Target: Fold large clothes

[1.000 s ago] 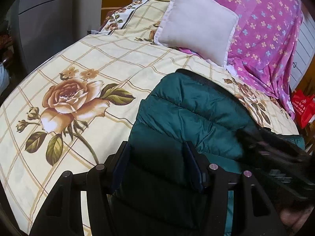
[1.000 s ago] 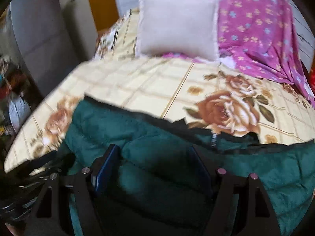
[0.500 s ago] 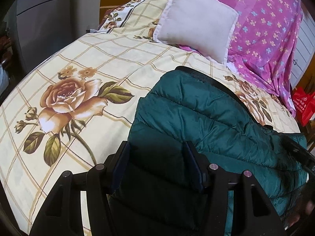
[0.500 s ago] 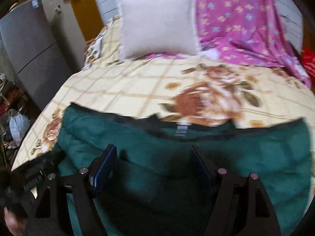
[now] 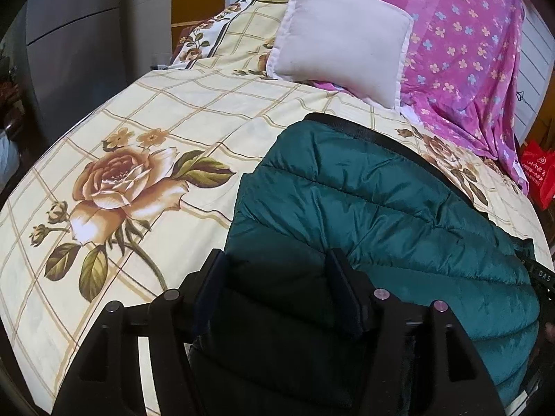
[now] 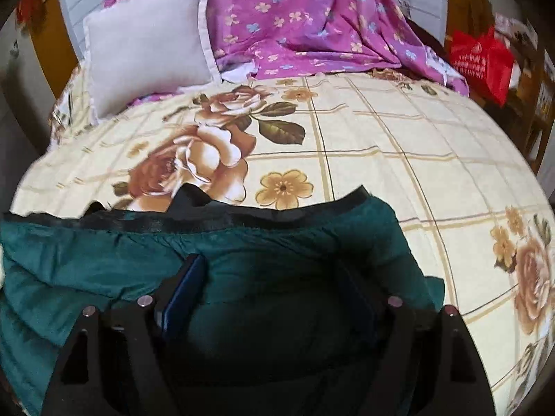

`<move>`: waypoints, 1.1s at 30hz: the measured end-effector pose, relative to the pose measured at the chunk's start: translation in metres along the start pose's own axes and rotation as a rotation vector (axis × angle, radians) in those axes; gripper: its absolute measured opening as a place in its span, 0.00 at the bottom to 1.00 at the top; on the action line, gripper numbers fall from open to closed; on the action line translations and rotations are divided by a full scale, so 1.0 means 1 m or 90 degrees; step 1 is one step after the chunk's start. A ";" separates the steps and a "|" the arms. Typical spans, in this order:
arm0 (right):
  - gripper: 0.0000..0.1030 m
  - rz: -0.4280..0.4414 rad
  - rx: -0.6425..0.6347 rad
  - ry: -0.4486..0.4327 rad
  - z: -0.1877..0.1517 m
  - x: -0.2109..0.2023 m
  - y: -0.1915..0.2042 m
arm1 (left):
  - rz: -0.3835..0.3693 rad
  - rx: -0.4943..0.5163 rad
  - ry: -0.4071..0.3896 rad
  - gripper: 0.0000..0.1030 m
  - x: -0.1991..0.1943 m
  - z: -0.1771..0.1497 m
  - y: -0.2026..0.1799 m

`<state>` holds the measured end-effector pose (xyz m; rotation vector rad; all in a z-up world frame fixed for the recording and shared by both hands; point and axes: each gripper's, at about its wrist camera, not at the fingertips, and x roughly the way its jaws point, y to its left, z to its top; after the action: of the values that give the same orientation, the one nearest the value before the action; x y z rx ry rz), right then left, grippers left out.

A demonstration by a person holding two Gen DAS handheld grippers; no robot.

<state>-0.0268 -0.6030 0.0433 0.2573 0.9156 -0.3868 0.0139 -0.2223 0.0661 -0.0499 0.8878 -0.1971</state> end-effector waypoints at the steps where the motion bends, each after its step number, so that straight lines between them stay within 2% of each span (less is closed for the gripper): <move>1: 0.79 -0.002 -0.006 -0.003 0.000 -0.005 0.002 | -0.001 -0.002 0.001 0.41 0.000 0.000 0.000; 7: 0.79 0.066 -0.015 -0.065 -0.034 -0.078 0.000 | 0.000 -0.002 -0.004 0.41 -0.004 -0.001 0.003; 11: 0.79 0.086 -0.034 -0.064 -0.068 -0.103 -0.002 | 0.002 -0.001 -0.013 0.41 -0.012 -0.005 0.005; 14: 0.79 0.048 -0.059 -0.041 -0.083 -0.093 -0.001 | 0.002 0.004 -0.021 0.41 -0.020 -0.008 0.003; 18: 0.84 0.043 -0.057 -0.035 -0.086 -0.079 -0.002 | -0.002 0.010 -0.023 0.41 -0.033 -0.017 0.002; 21: 0.84 0.050 -0.041 -0.029 -0.082 -0.088 -0.004 | -0.010 0.018 -0.017 0.41 -0.043 -0.024 0.003; 24: 0.84 0.078 -0.004 -0.060 -0.086 -0.110 -0.016 | -0.014 0.025 -0.019 0.41 -0.055 -0.030 0.005; 27: 0.84 0.067 0.010 -0.072 -0.091 -0.121 -0.028 | -0.010 0.024 -0.014 0.41 -0.062 -0.035 0.006; 31: 0.84 0.038 0.044 -0.020 -0.096 -0.100 -0.044 | -0.014 0.009 -0.001 0.41 -0.068 -0.047 0.010; 33: 0.85 0.051 0.060 -0.002 -0.099 -0.087 -0.049 | -0.016 0.006 0.007 0.41 -0.068 -0.053 0.011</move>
<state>-0.1667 -0.5906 0.0528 0.3786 0.8823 -0.3576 -0.0672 -0.1964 0.0830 -0.0517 0.8979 -0.2256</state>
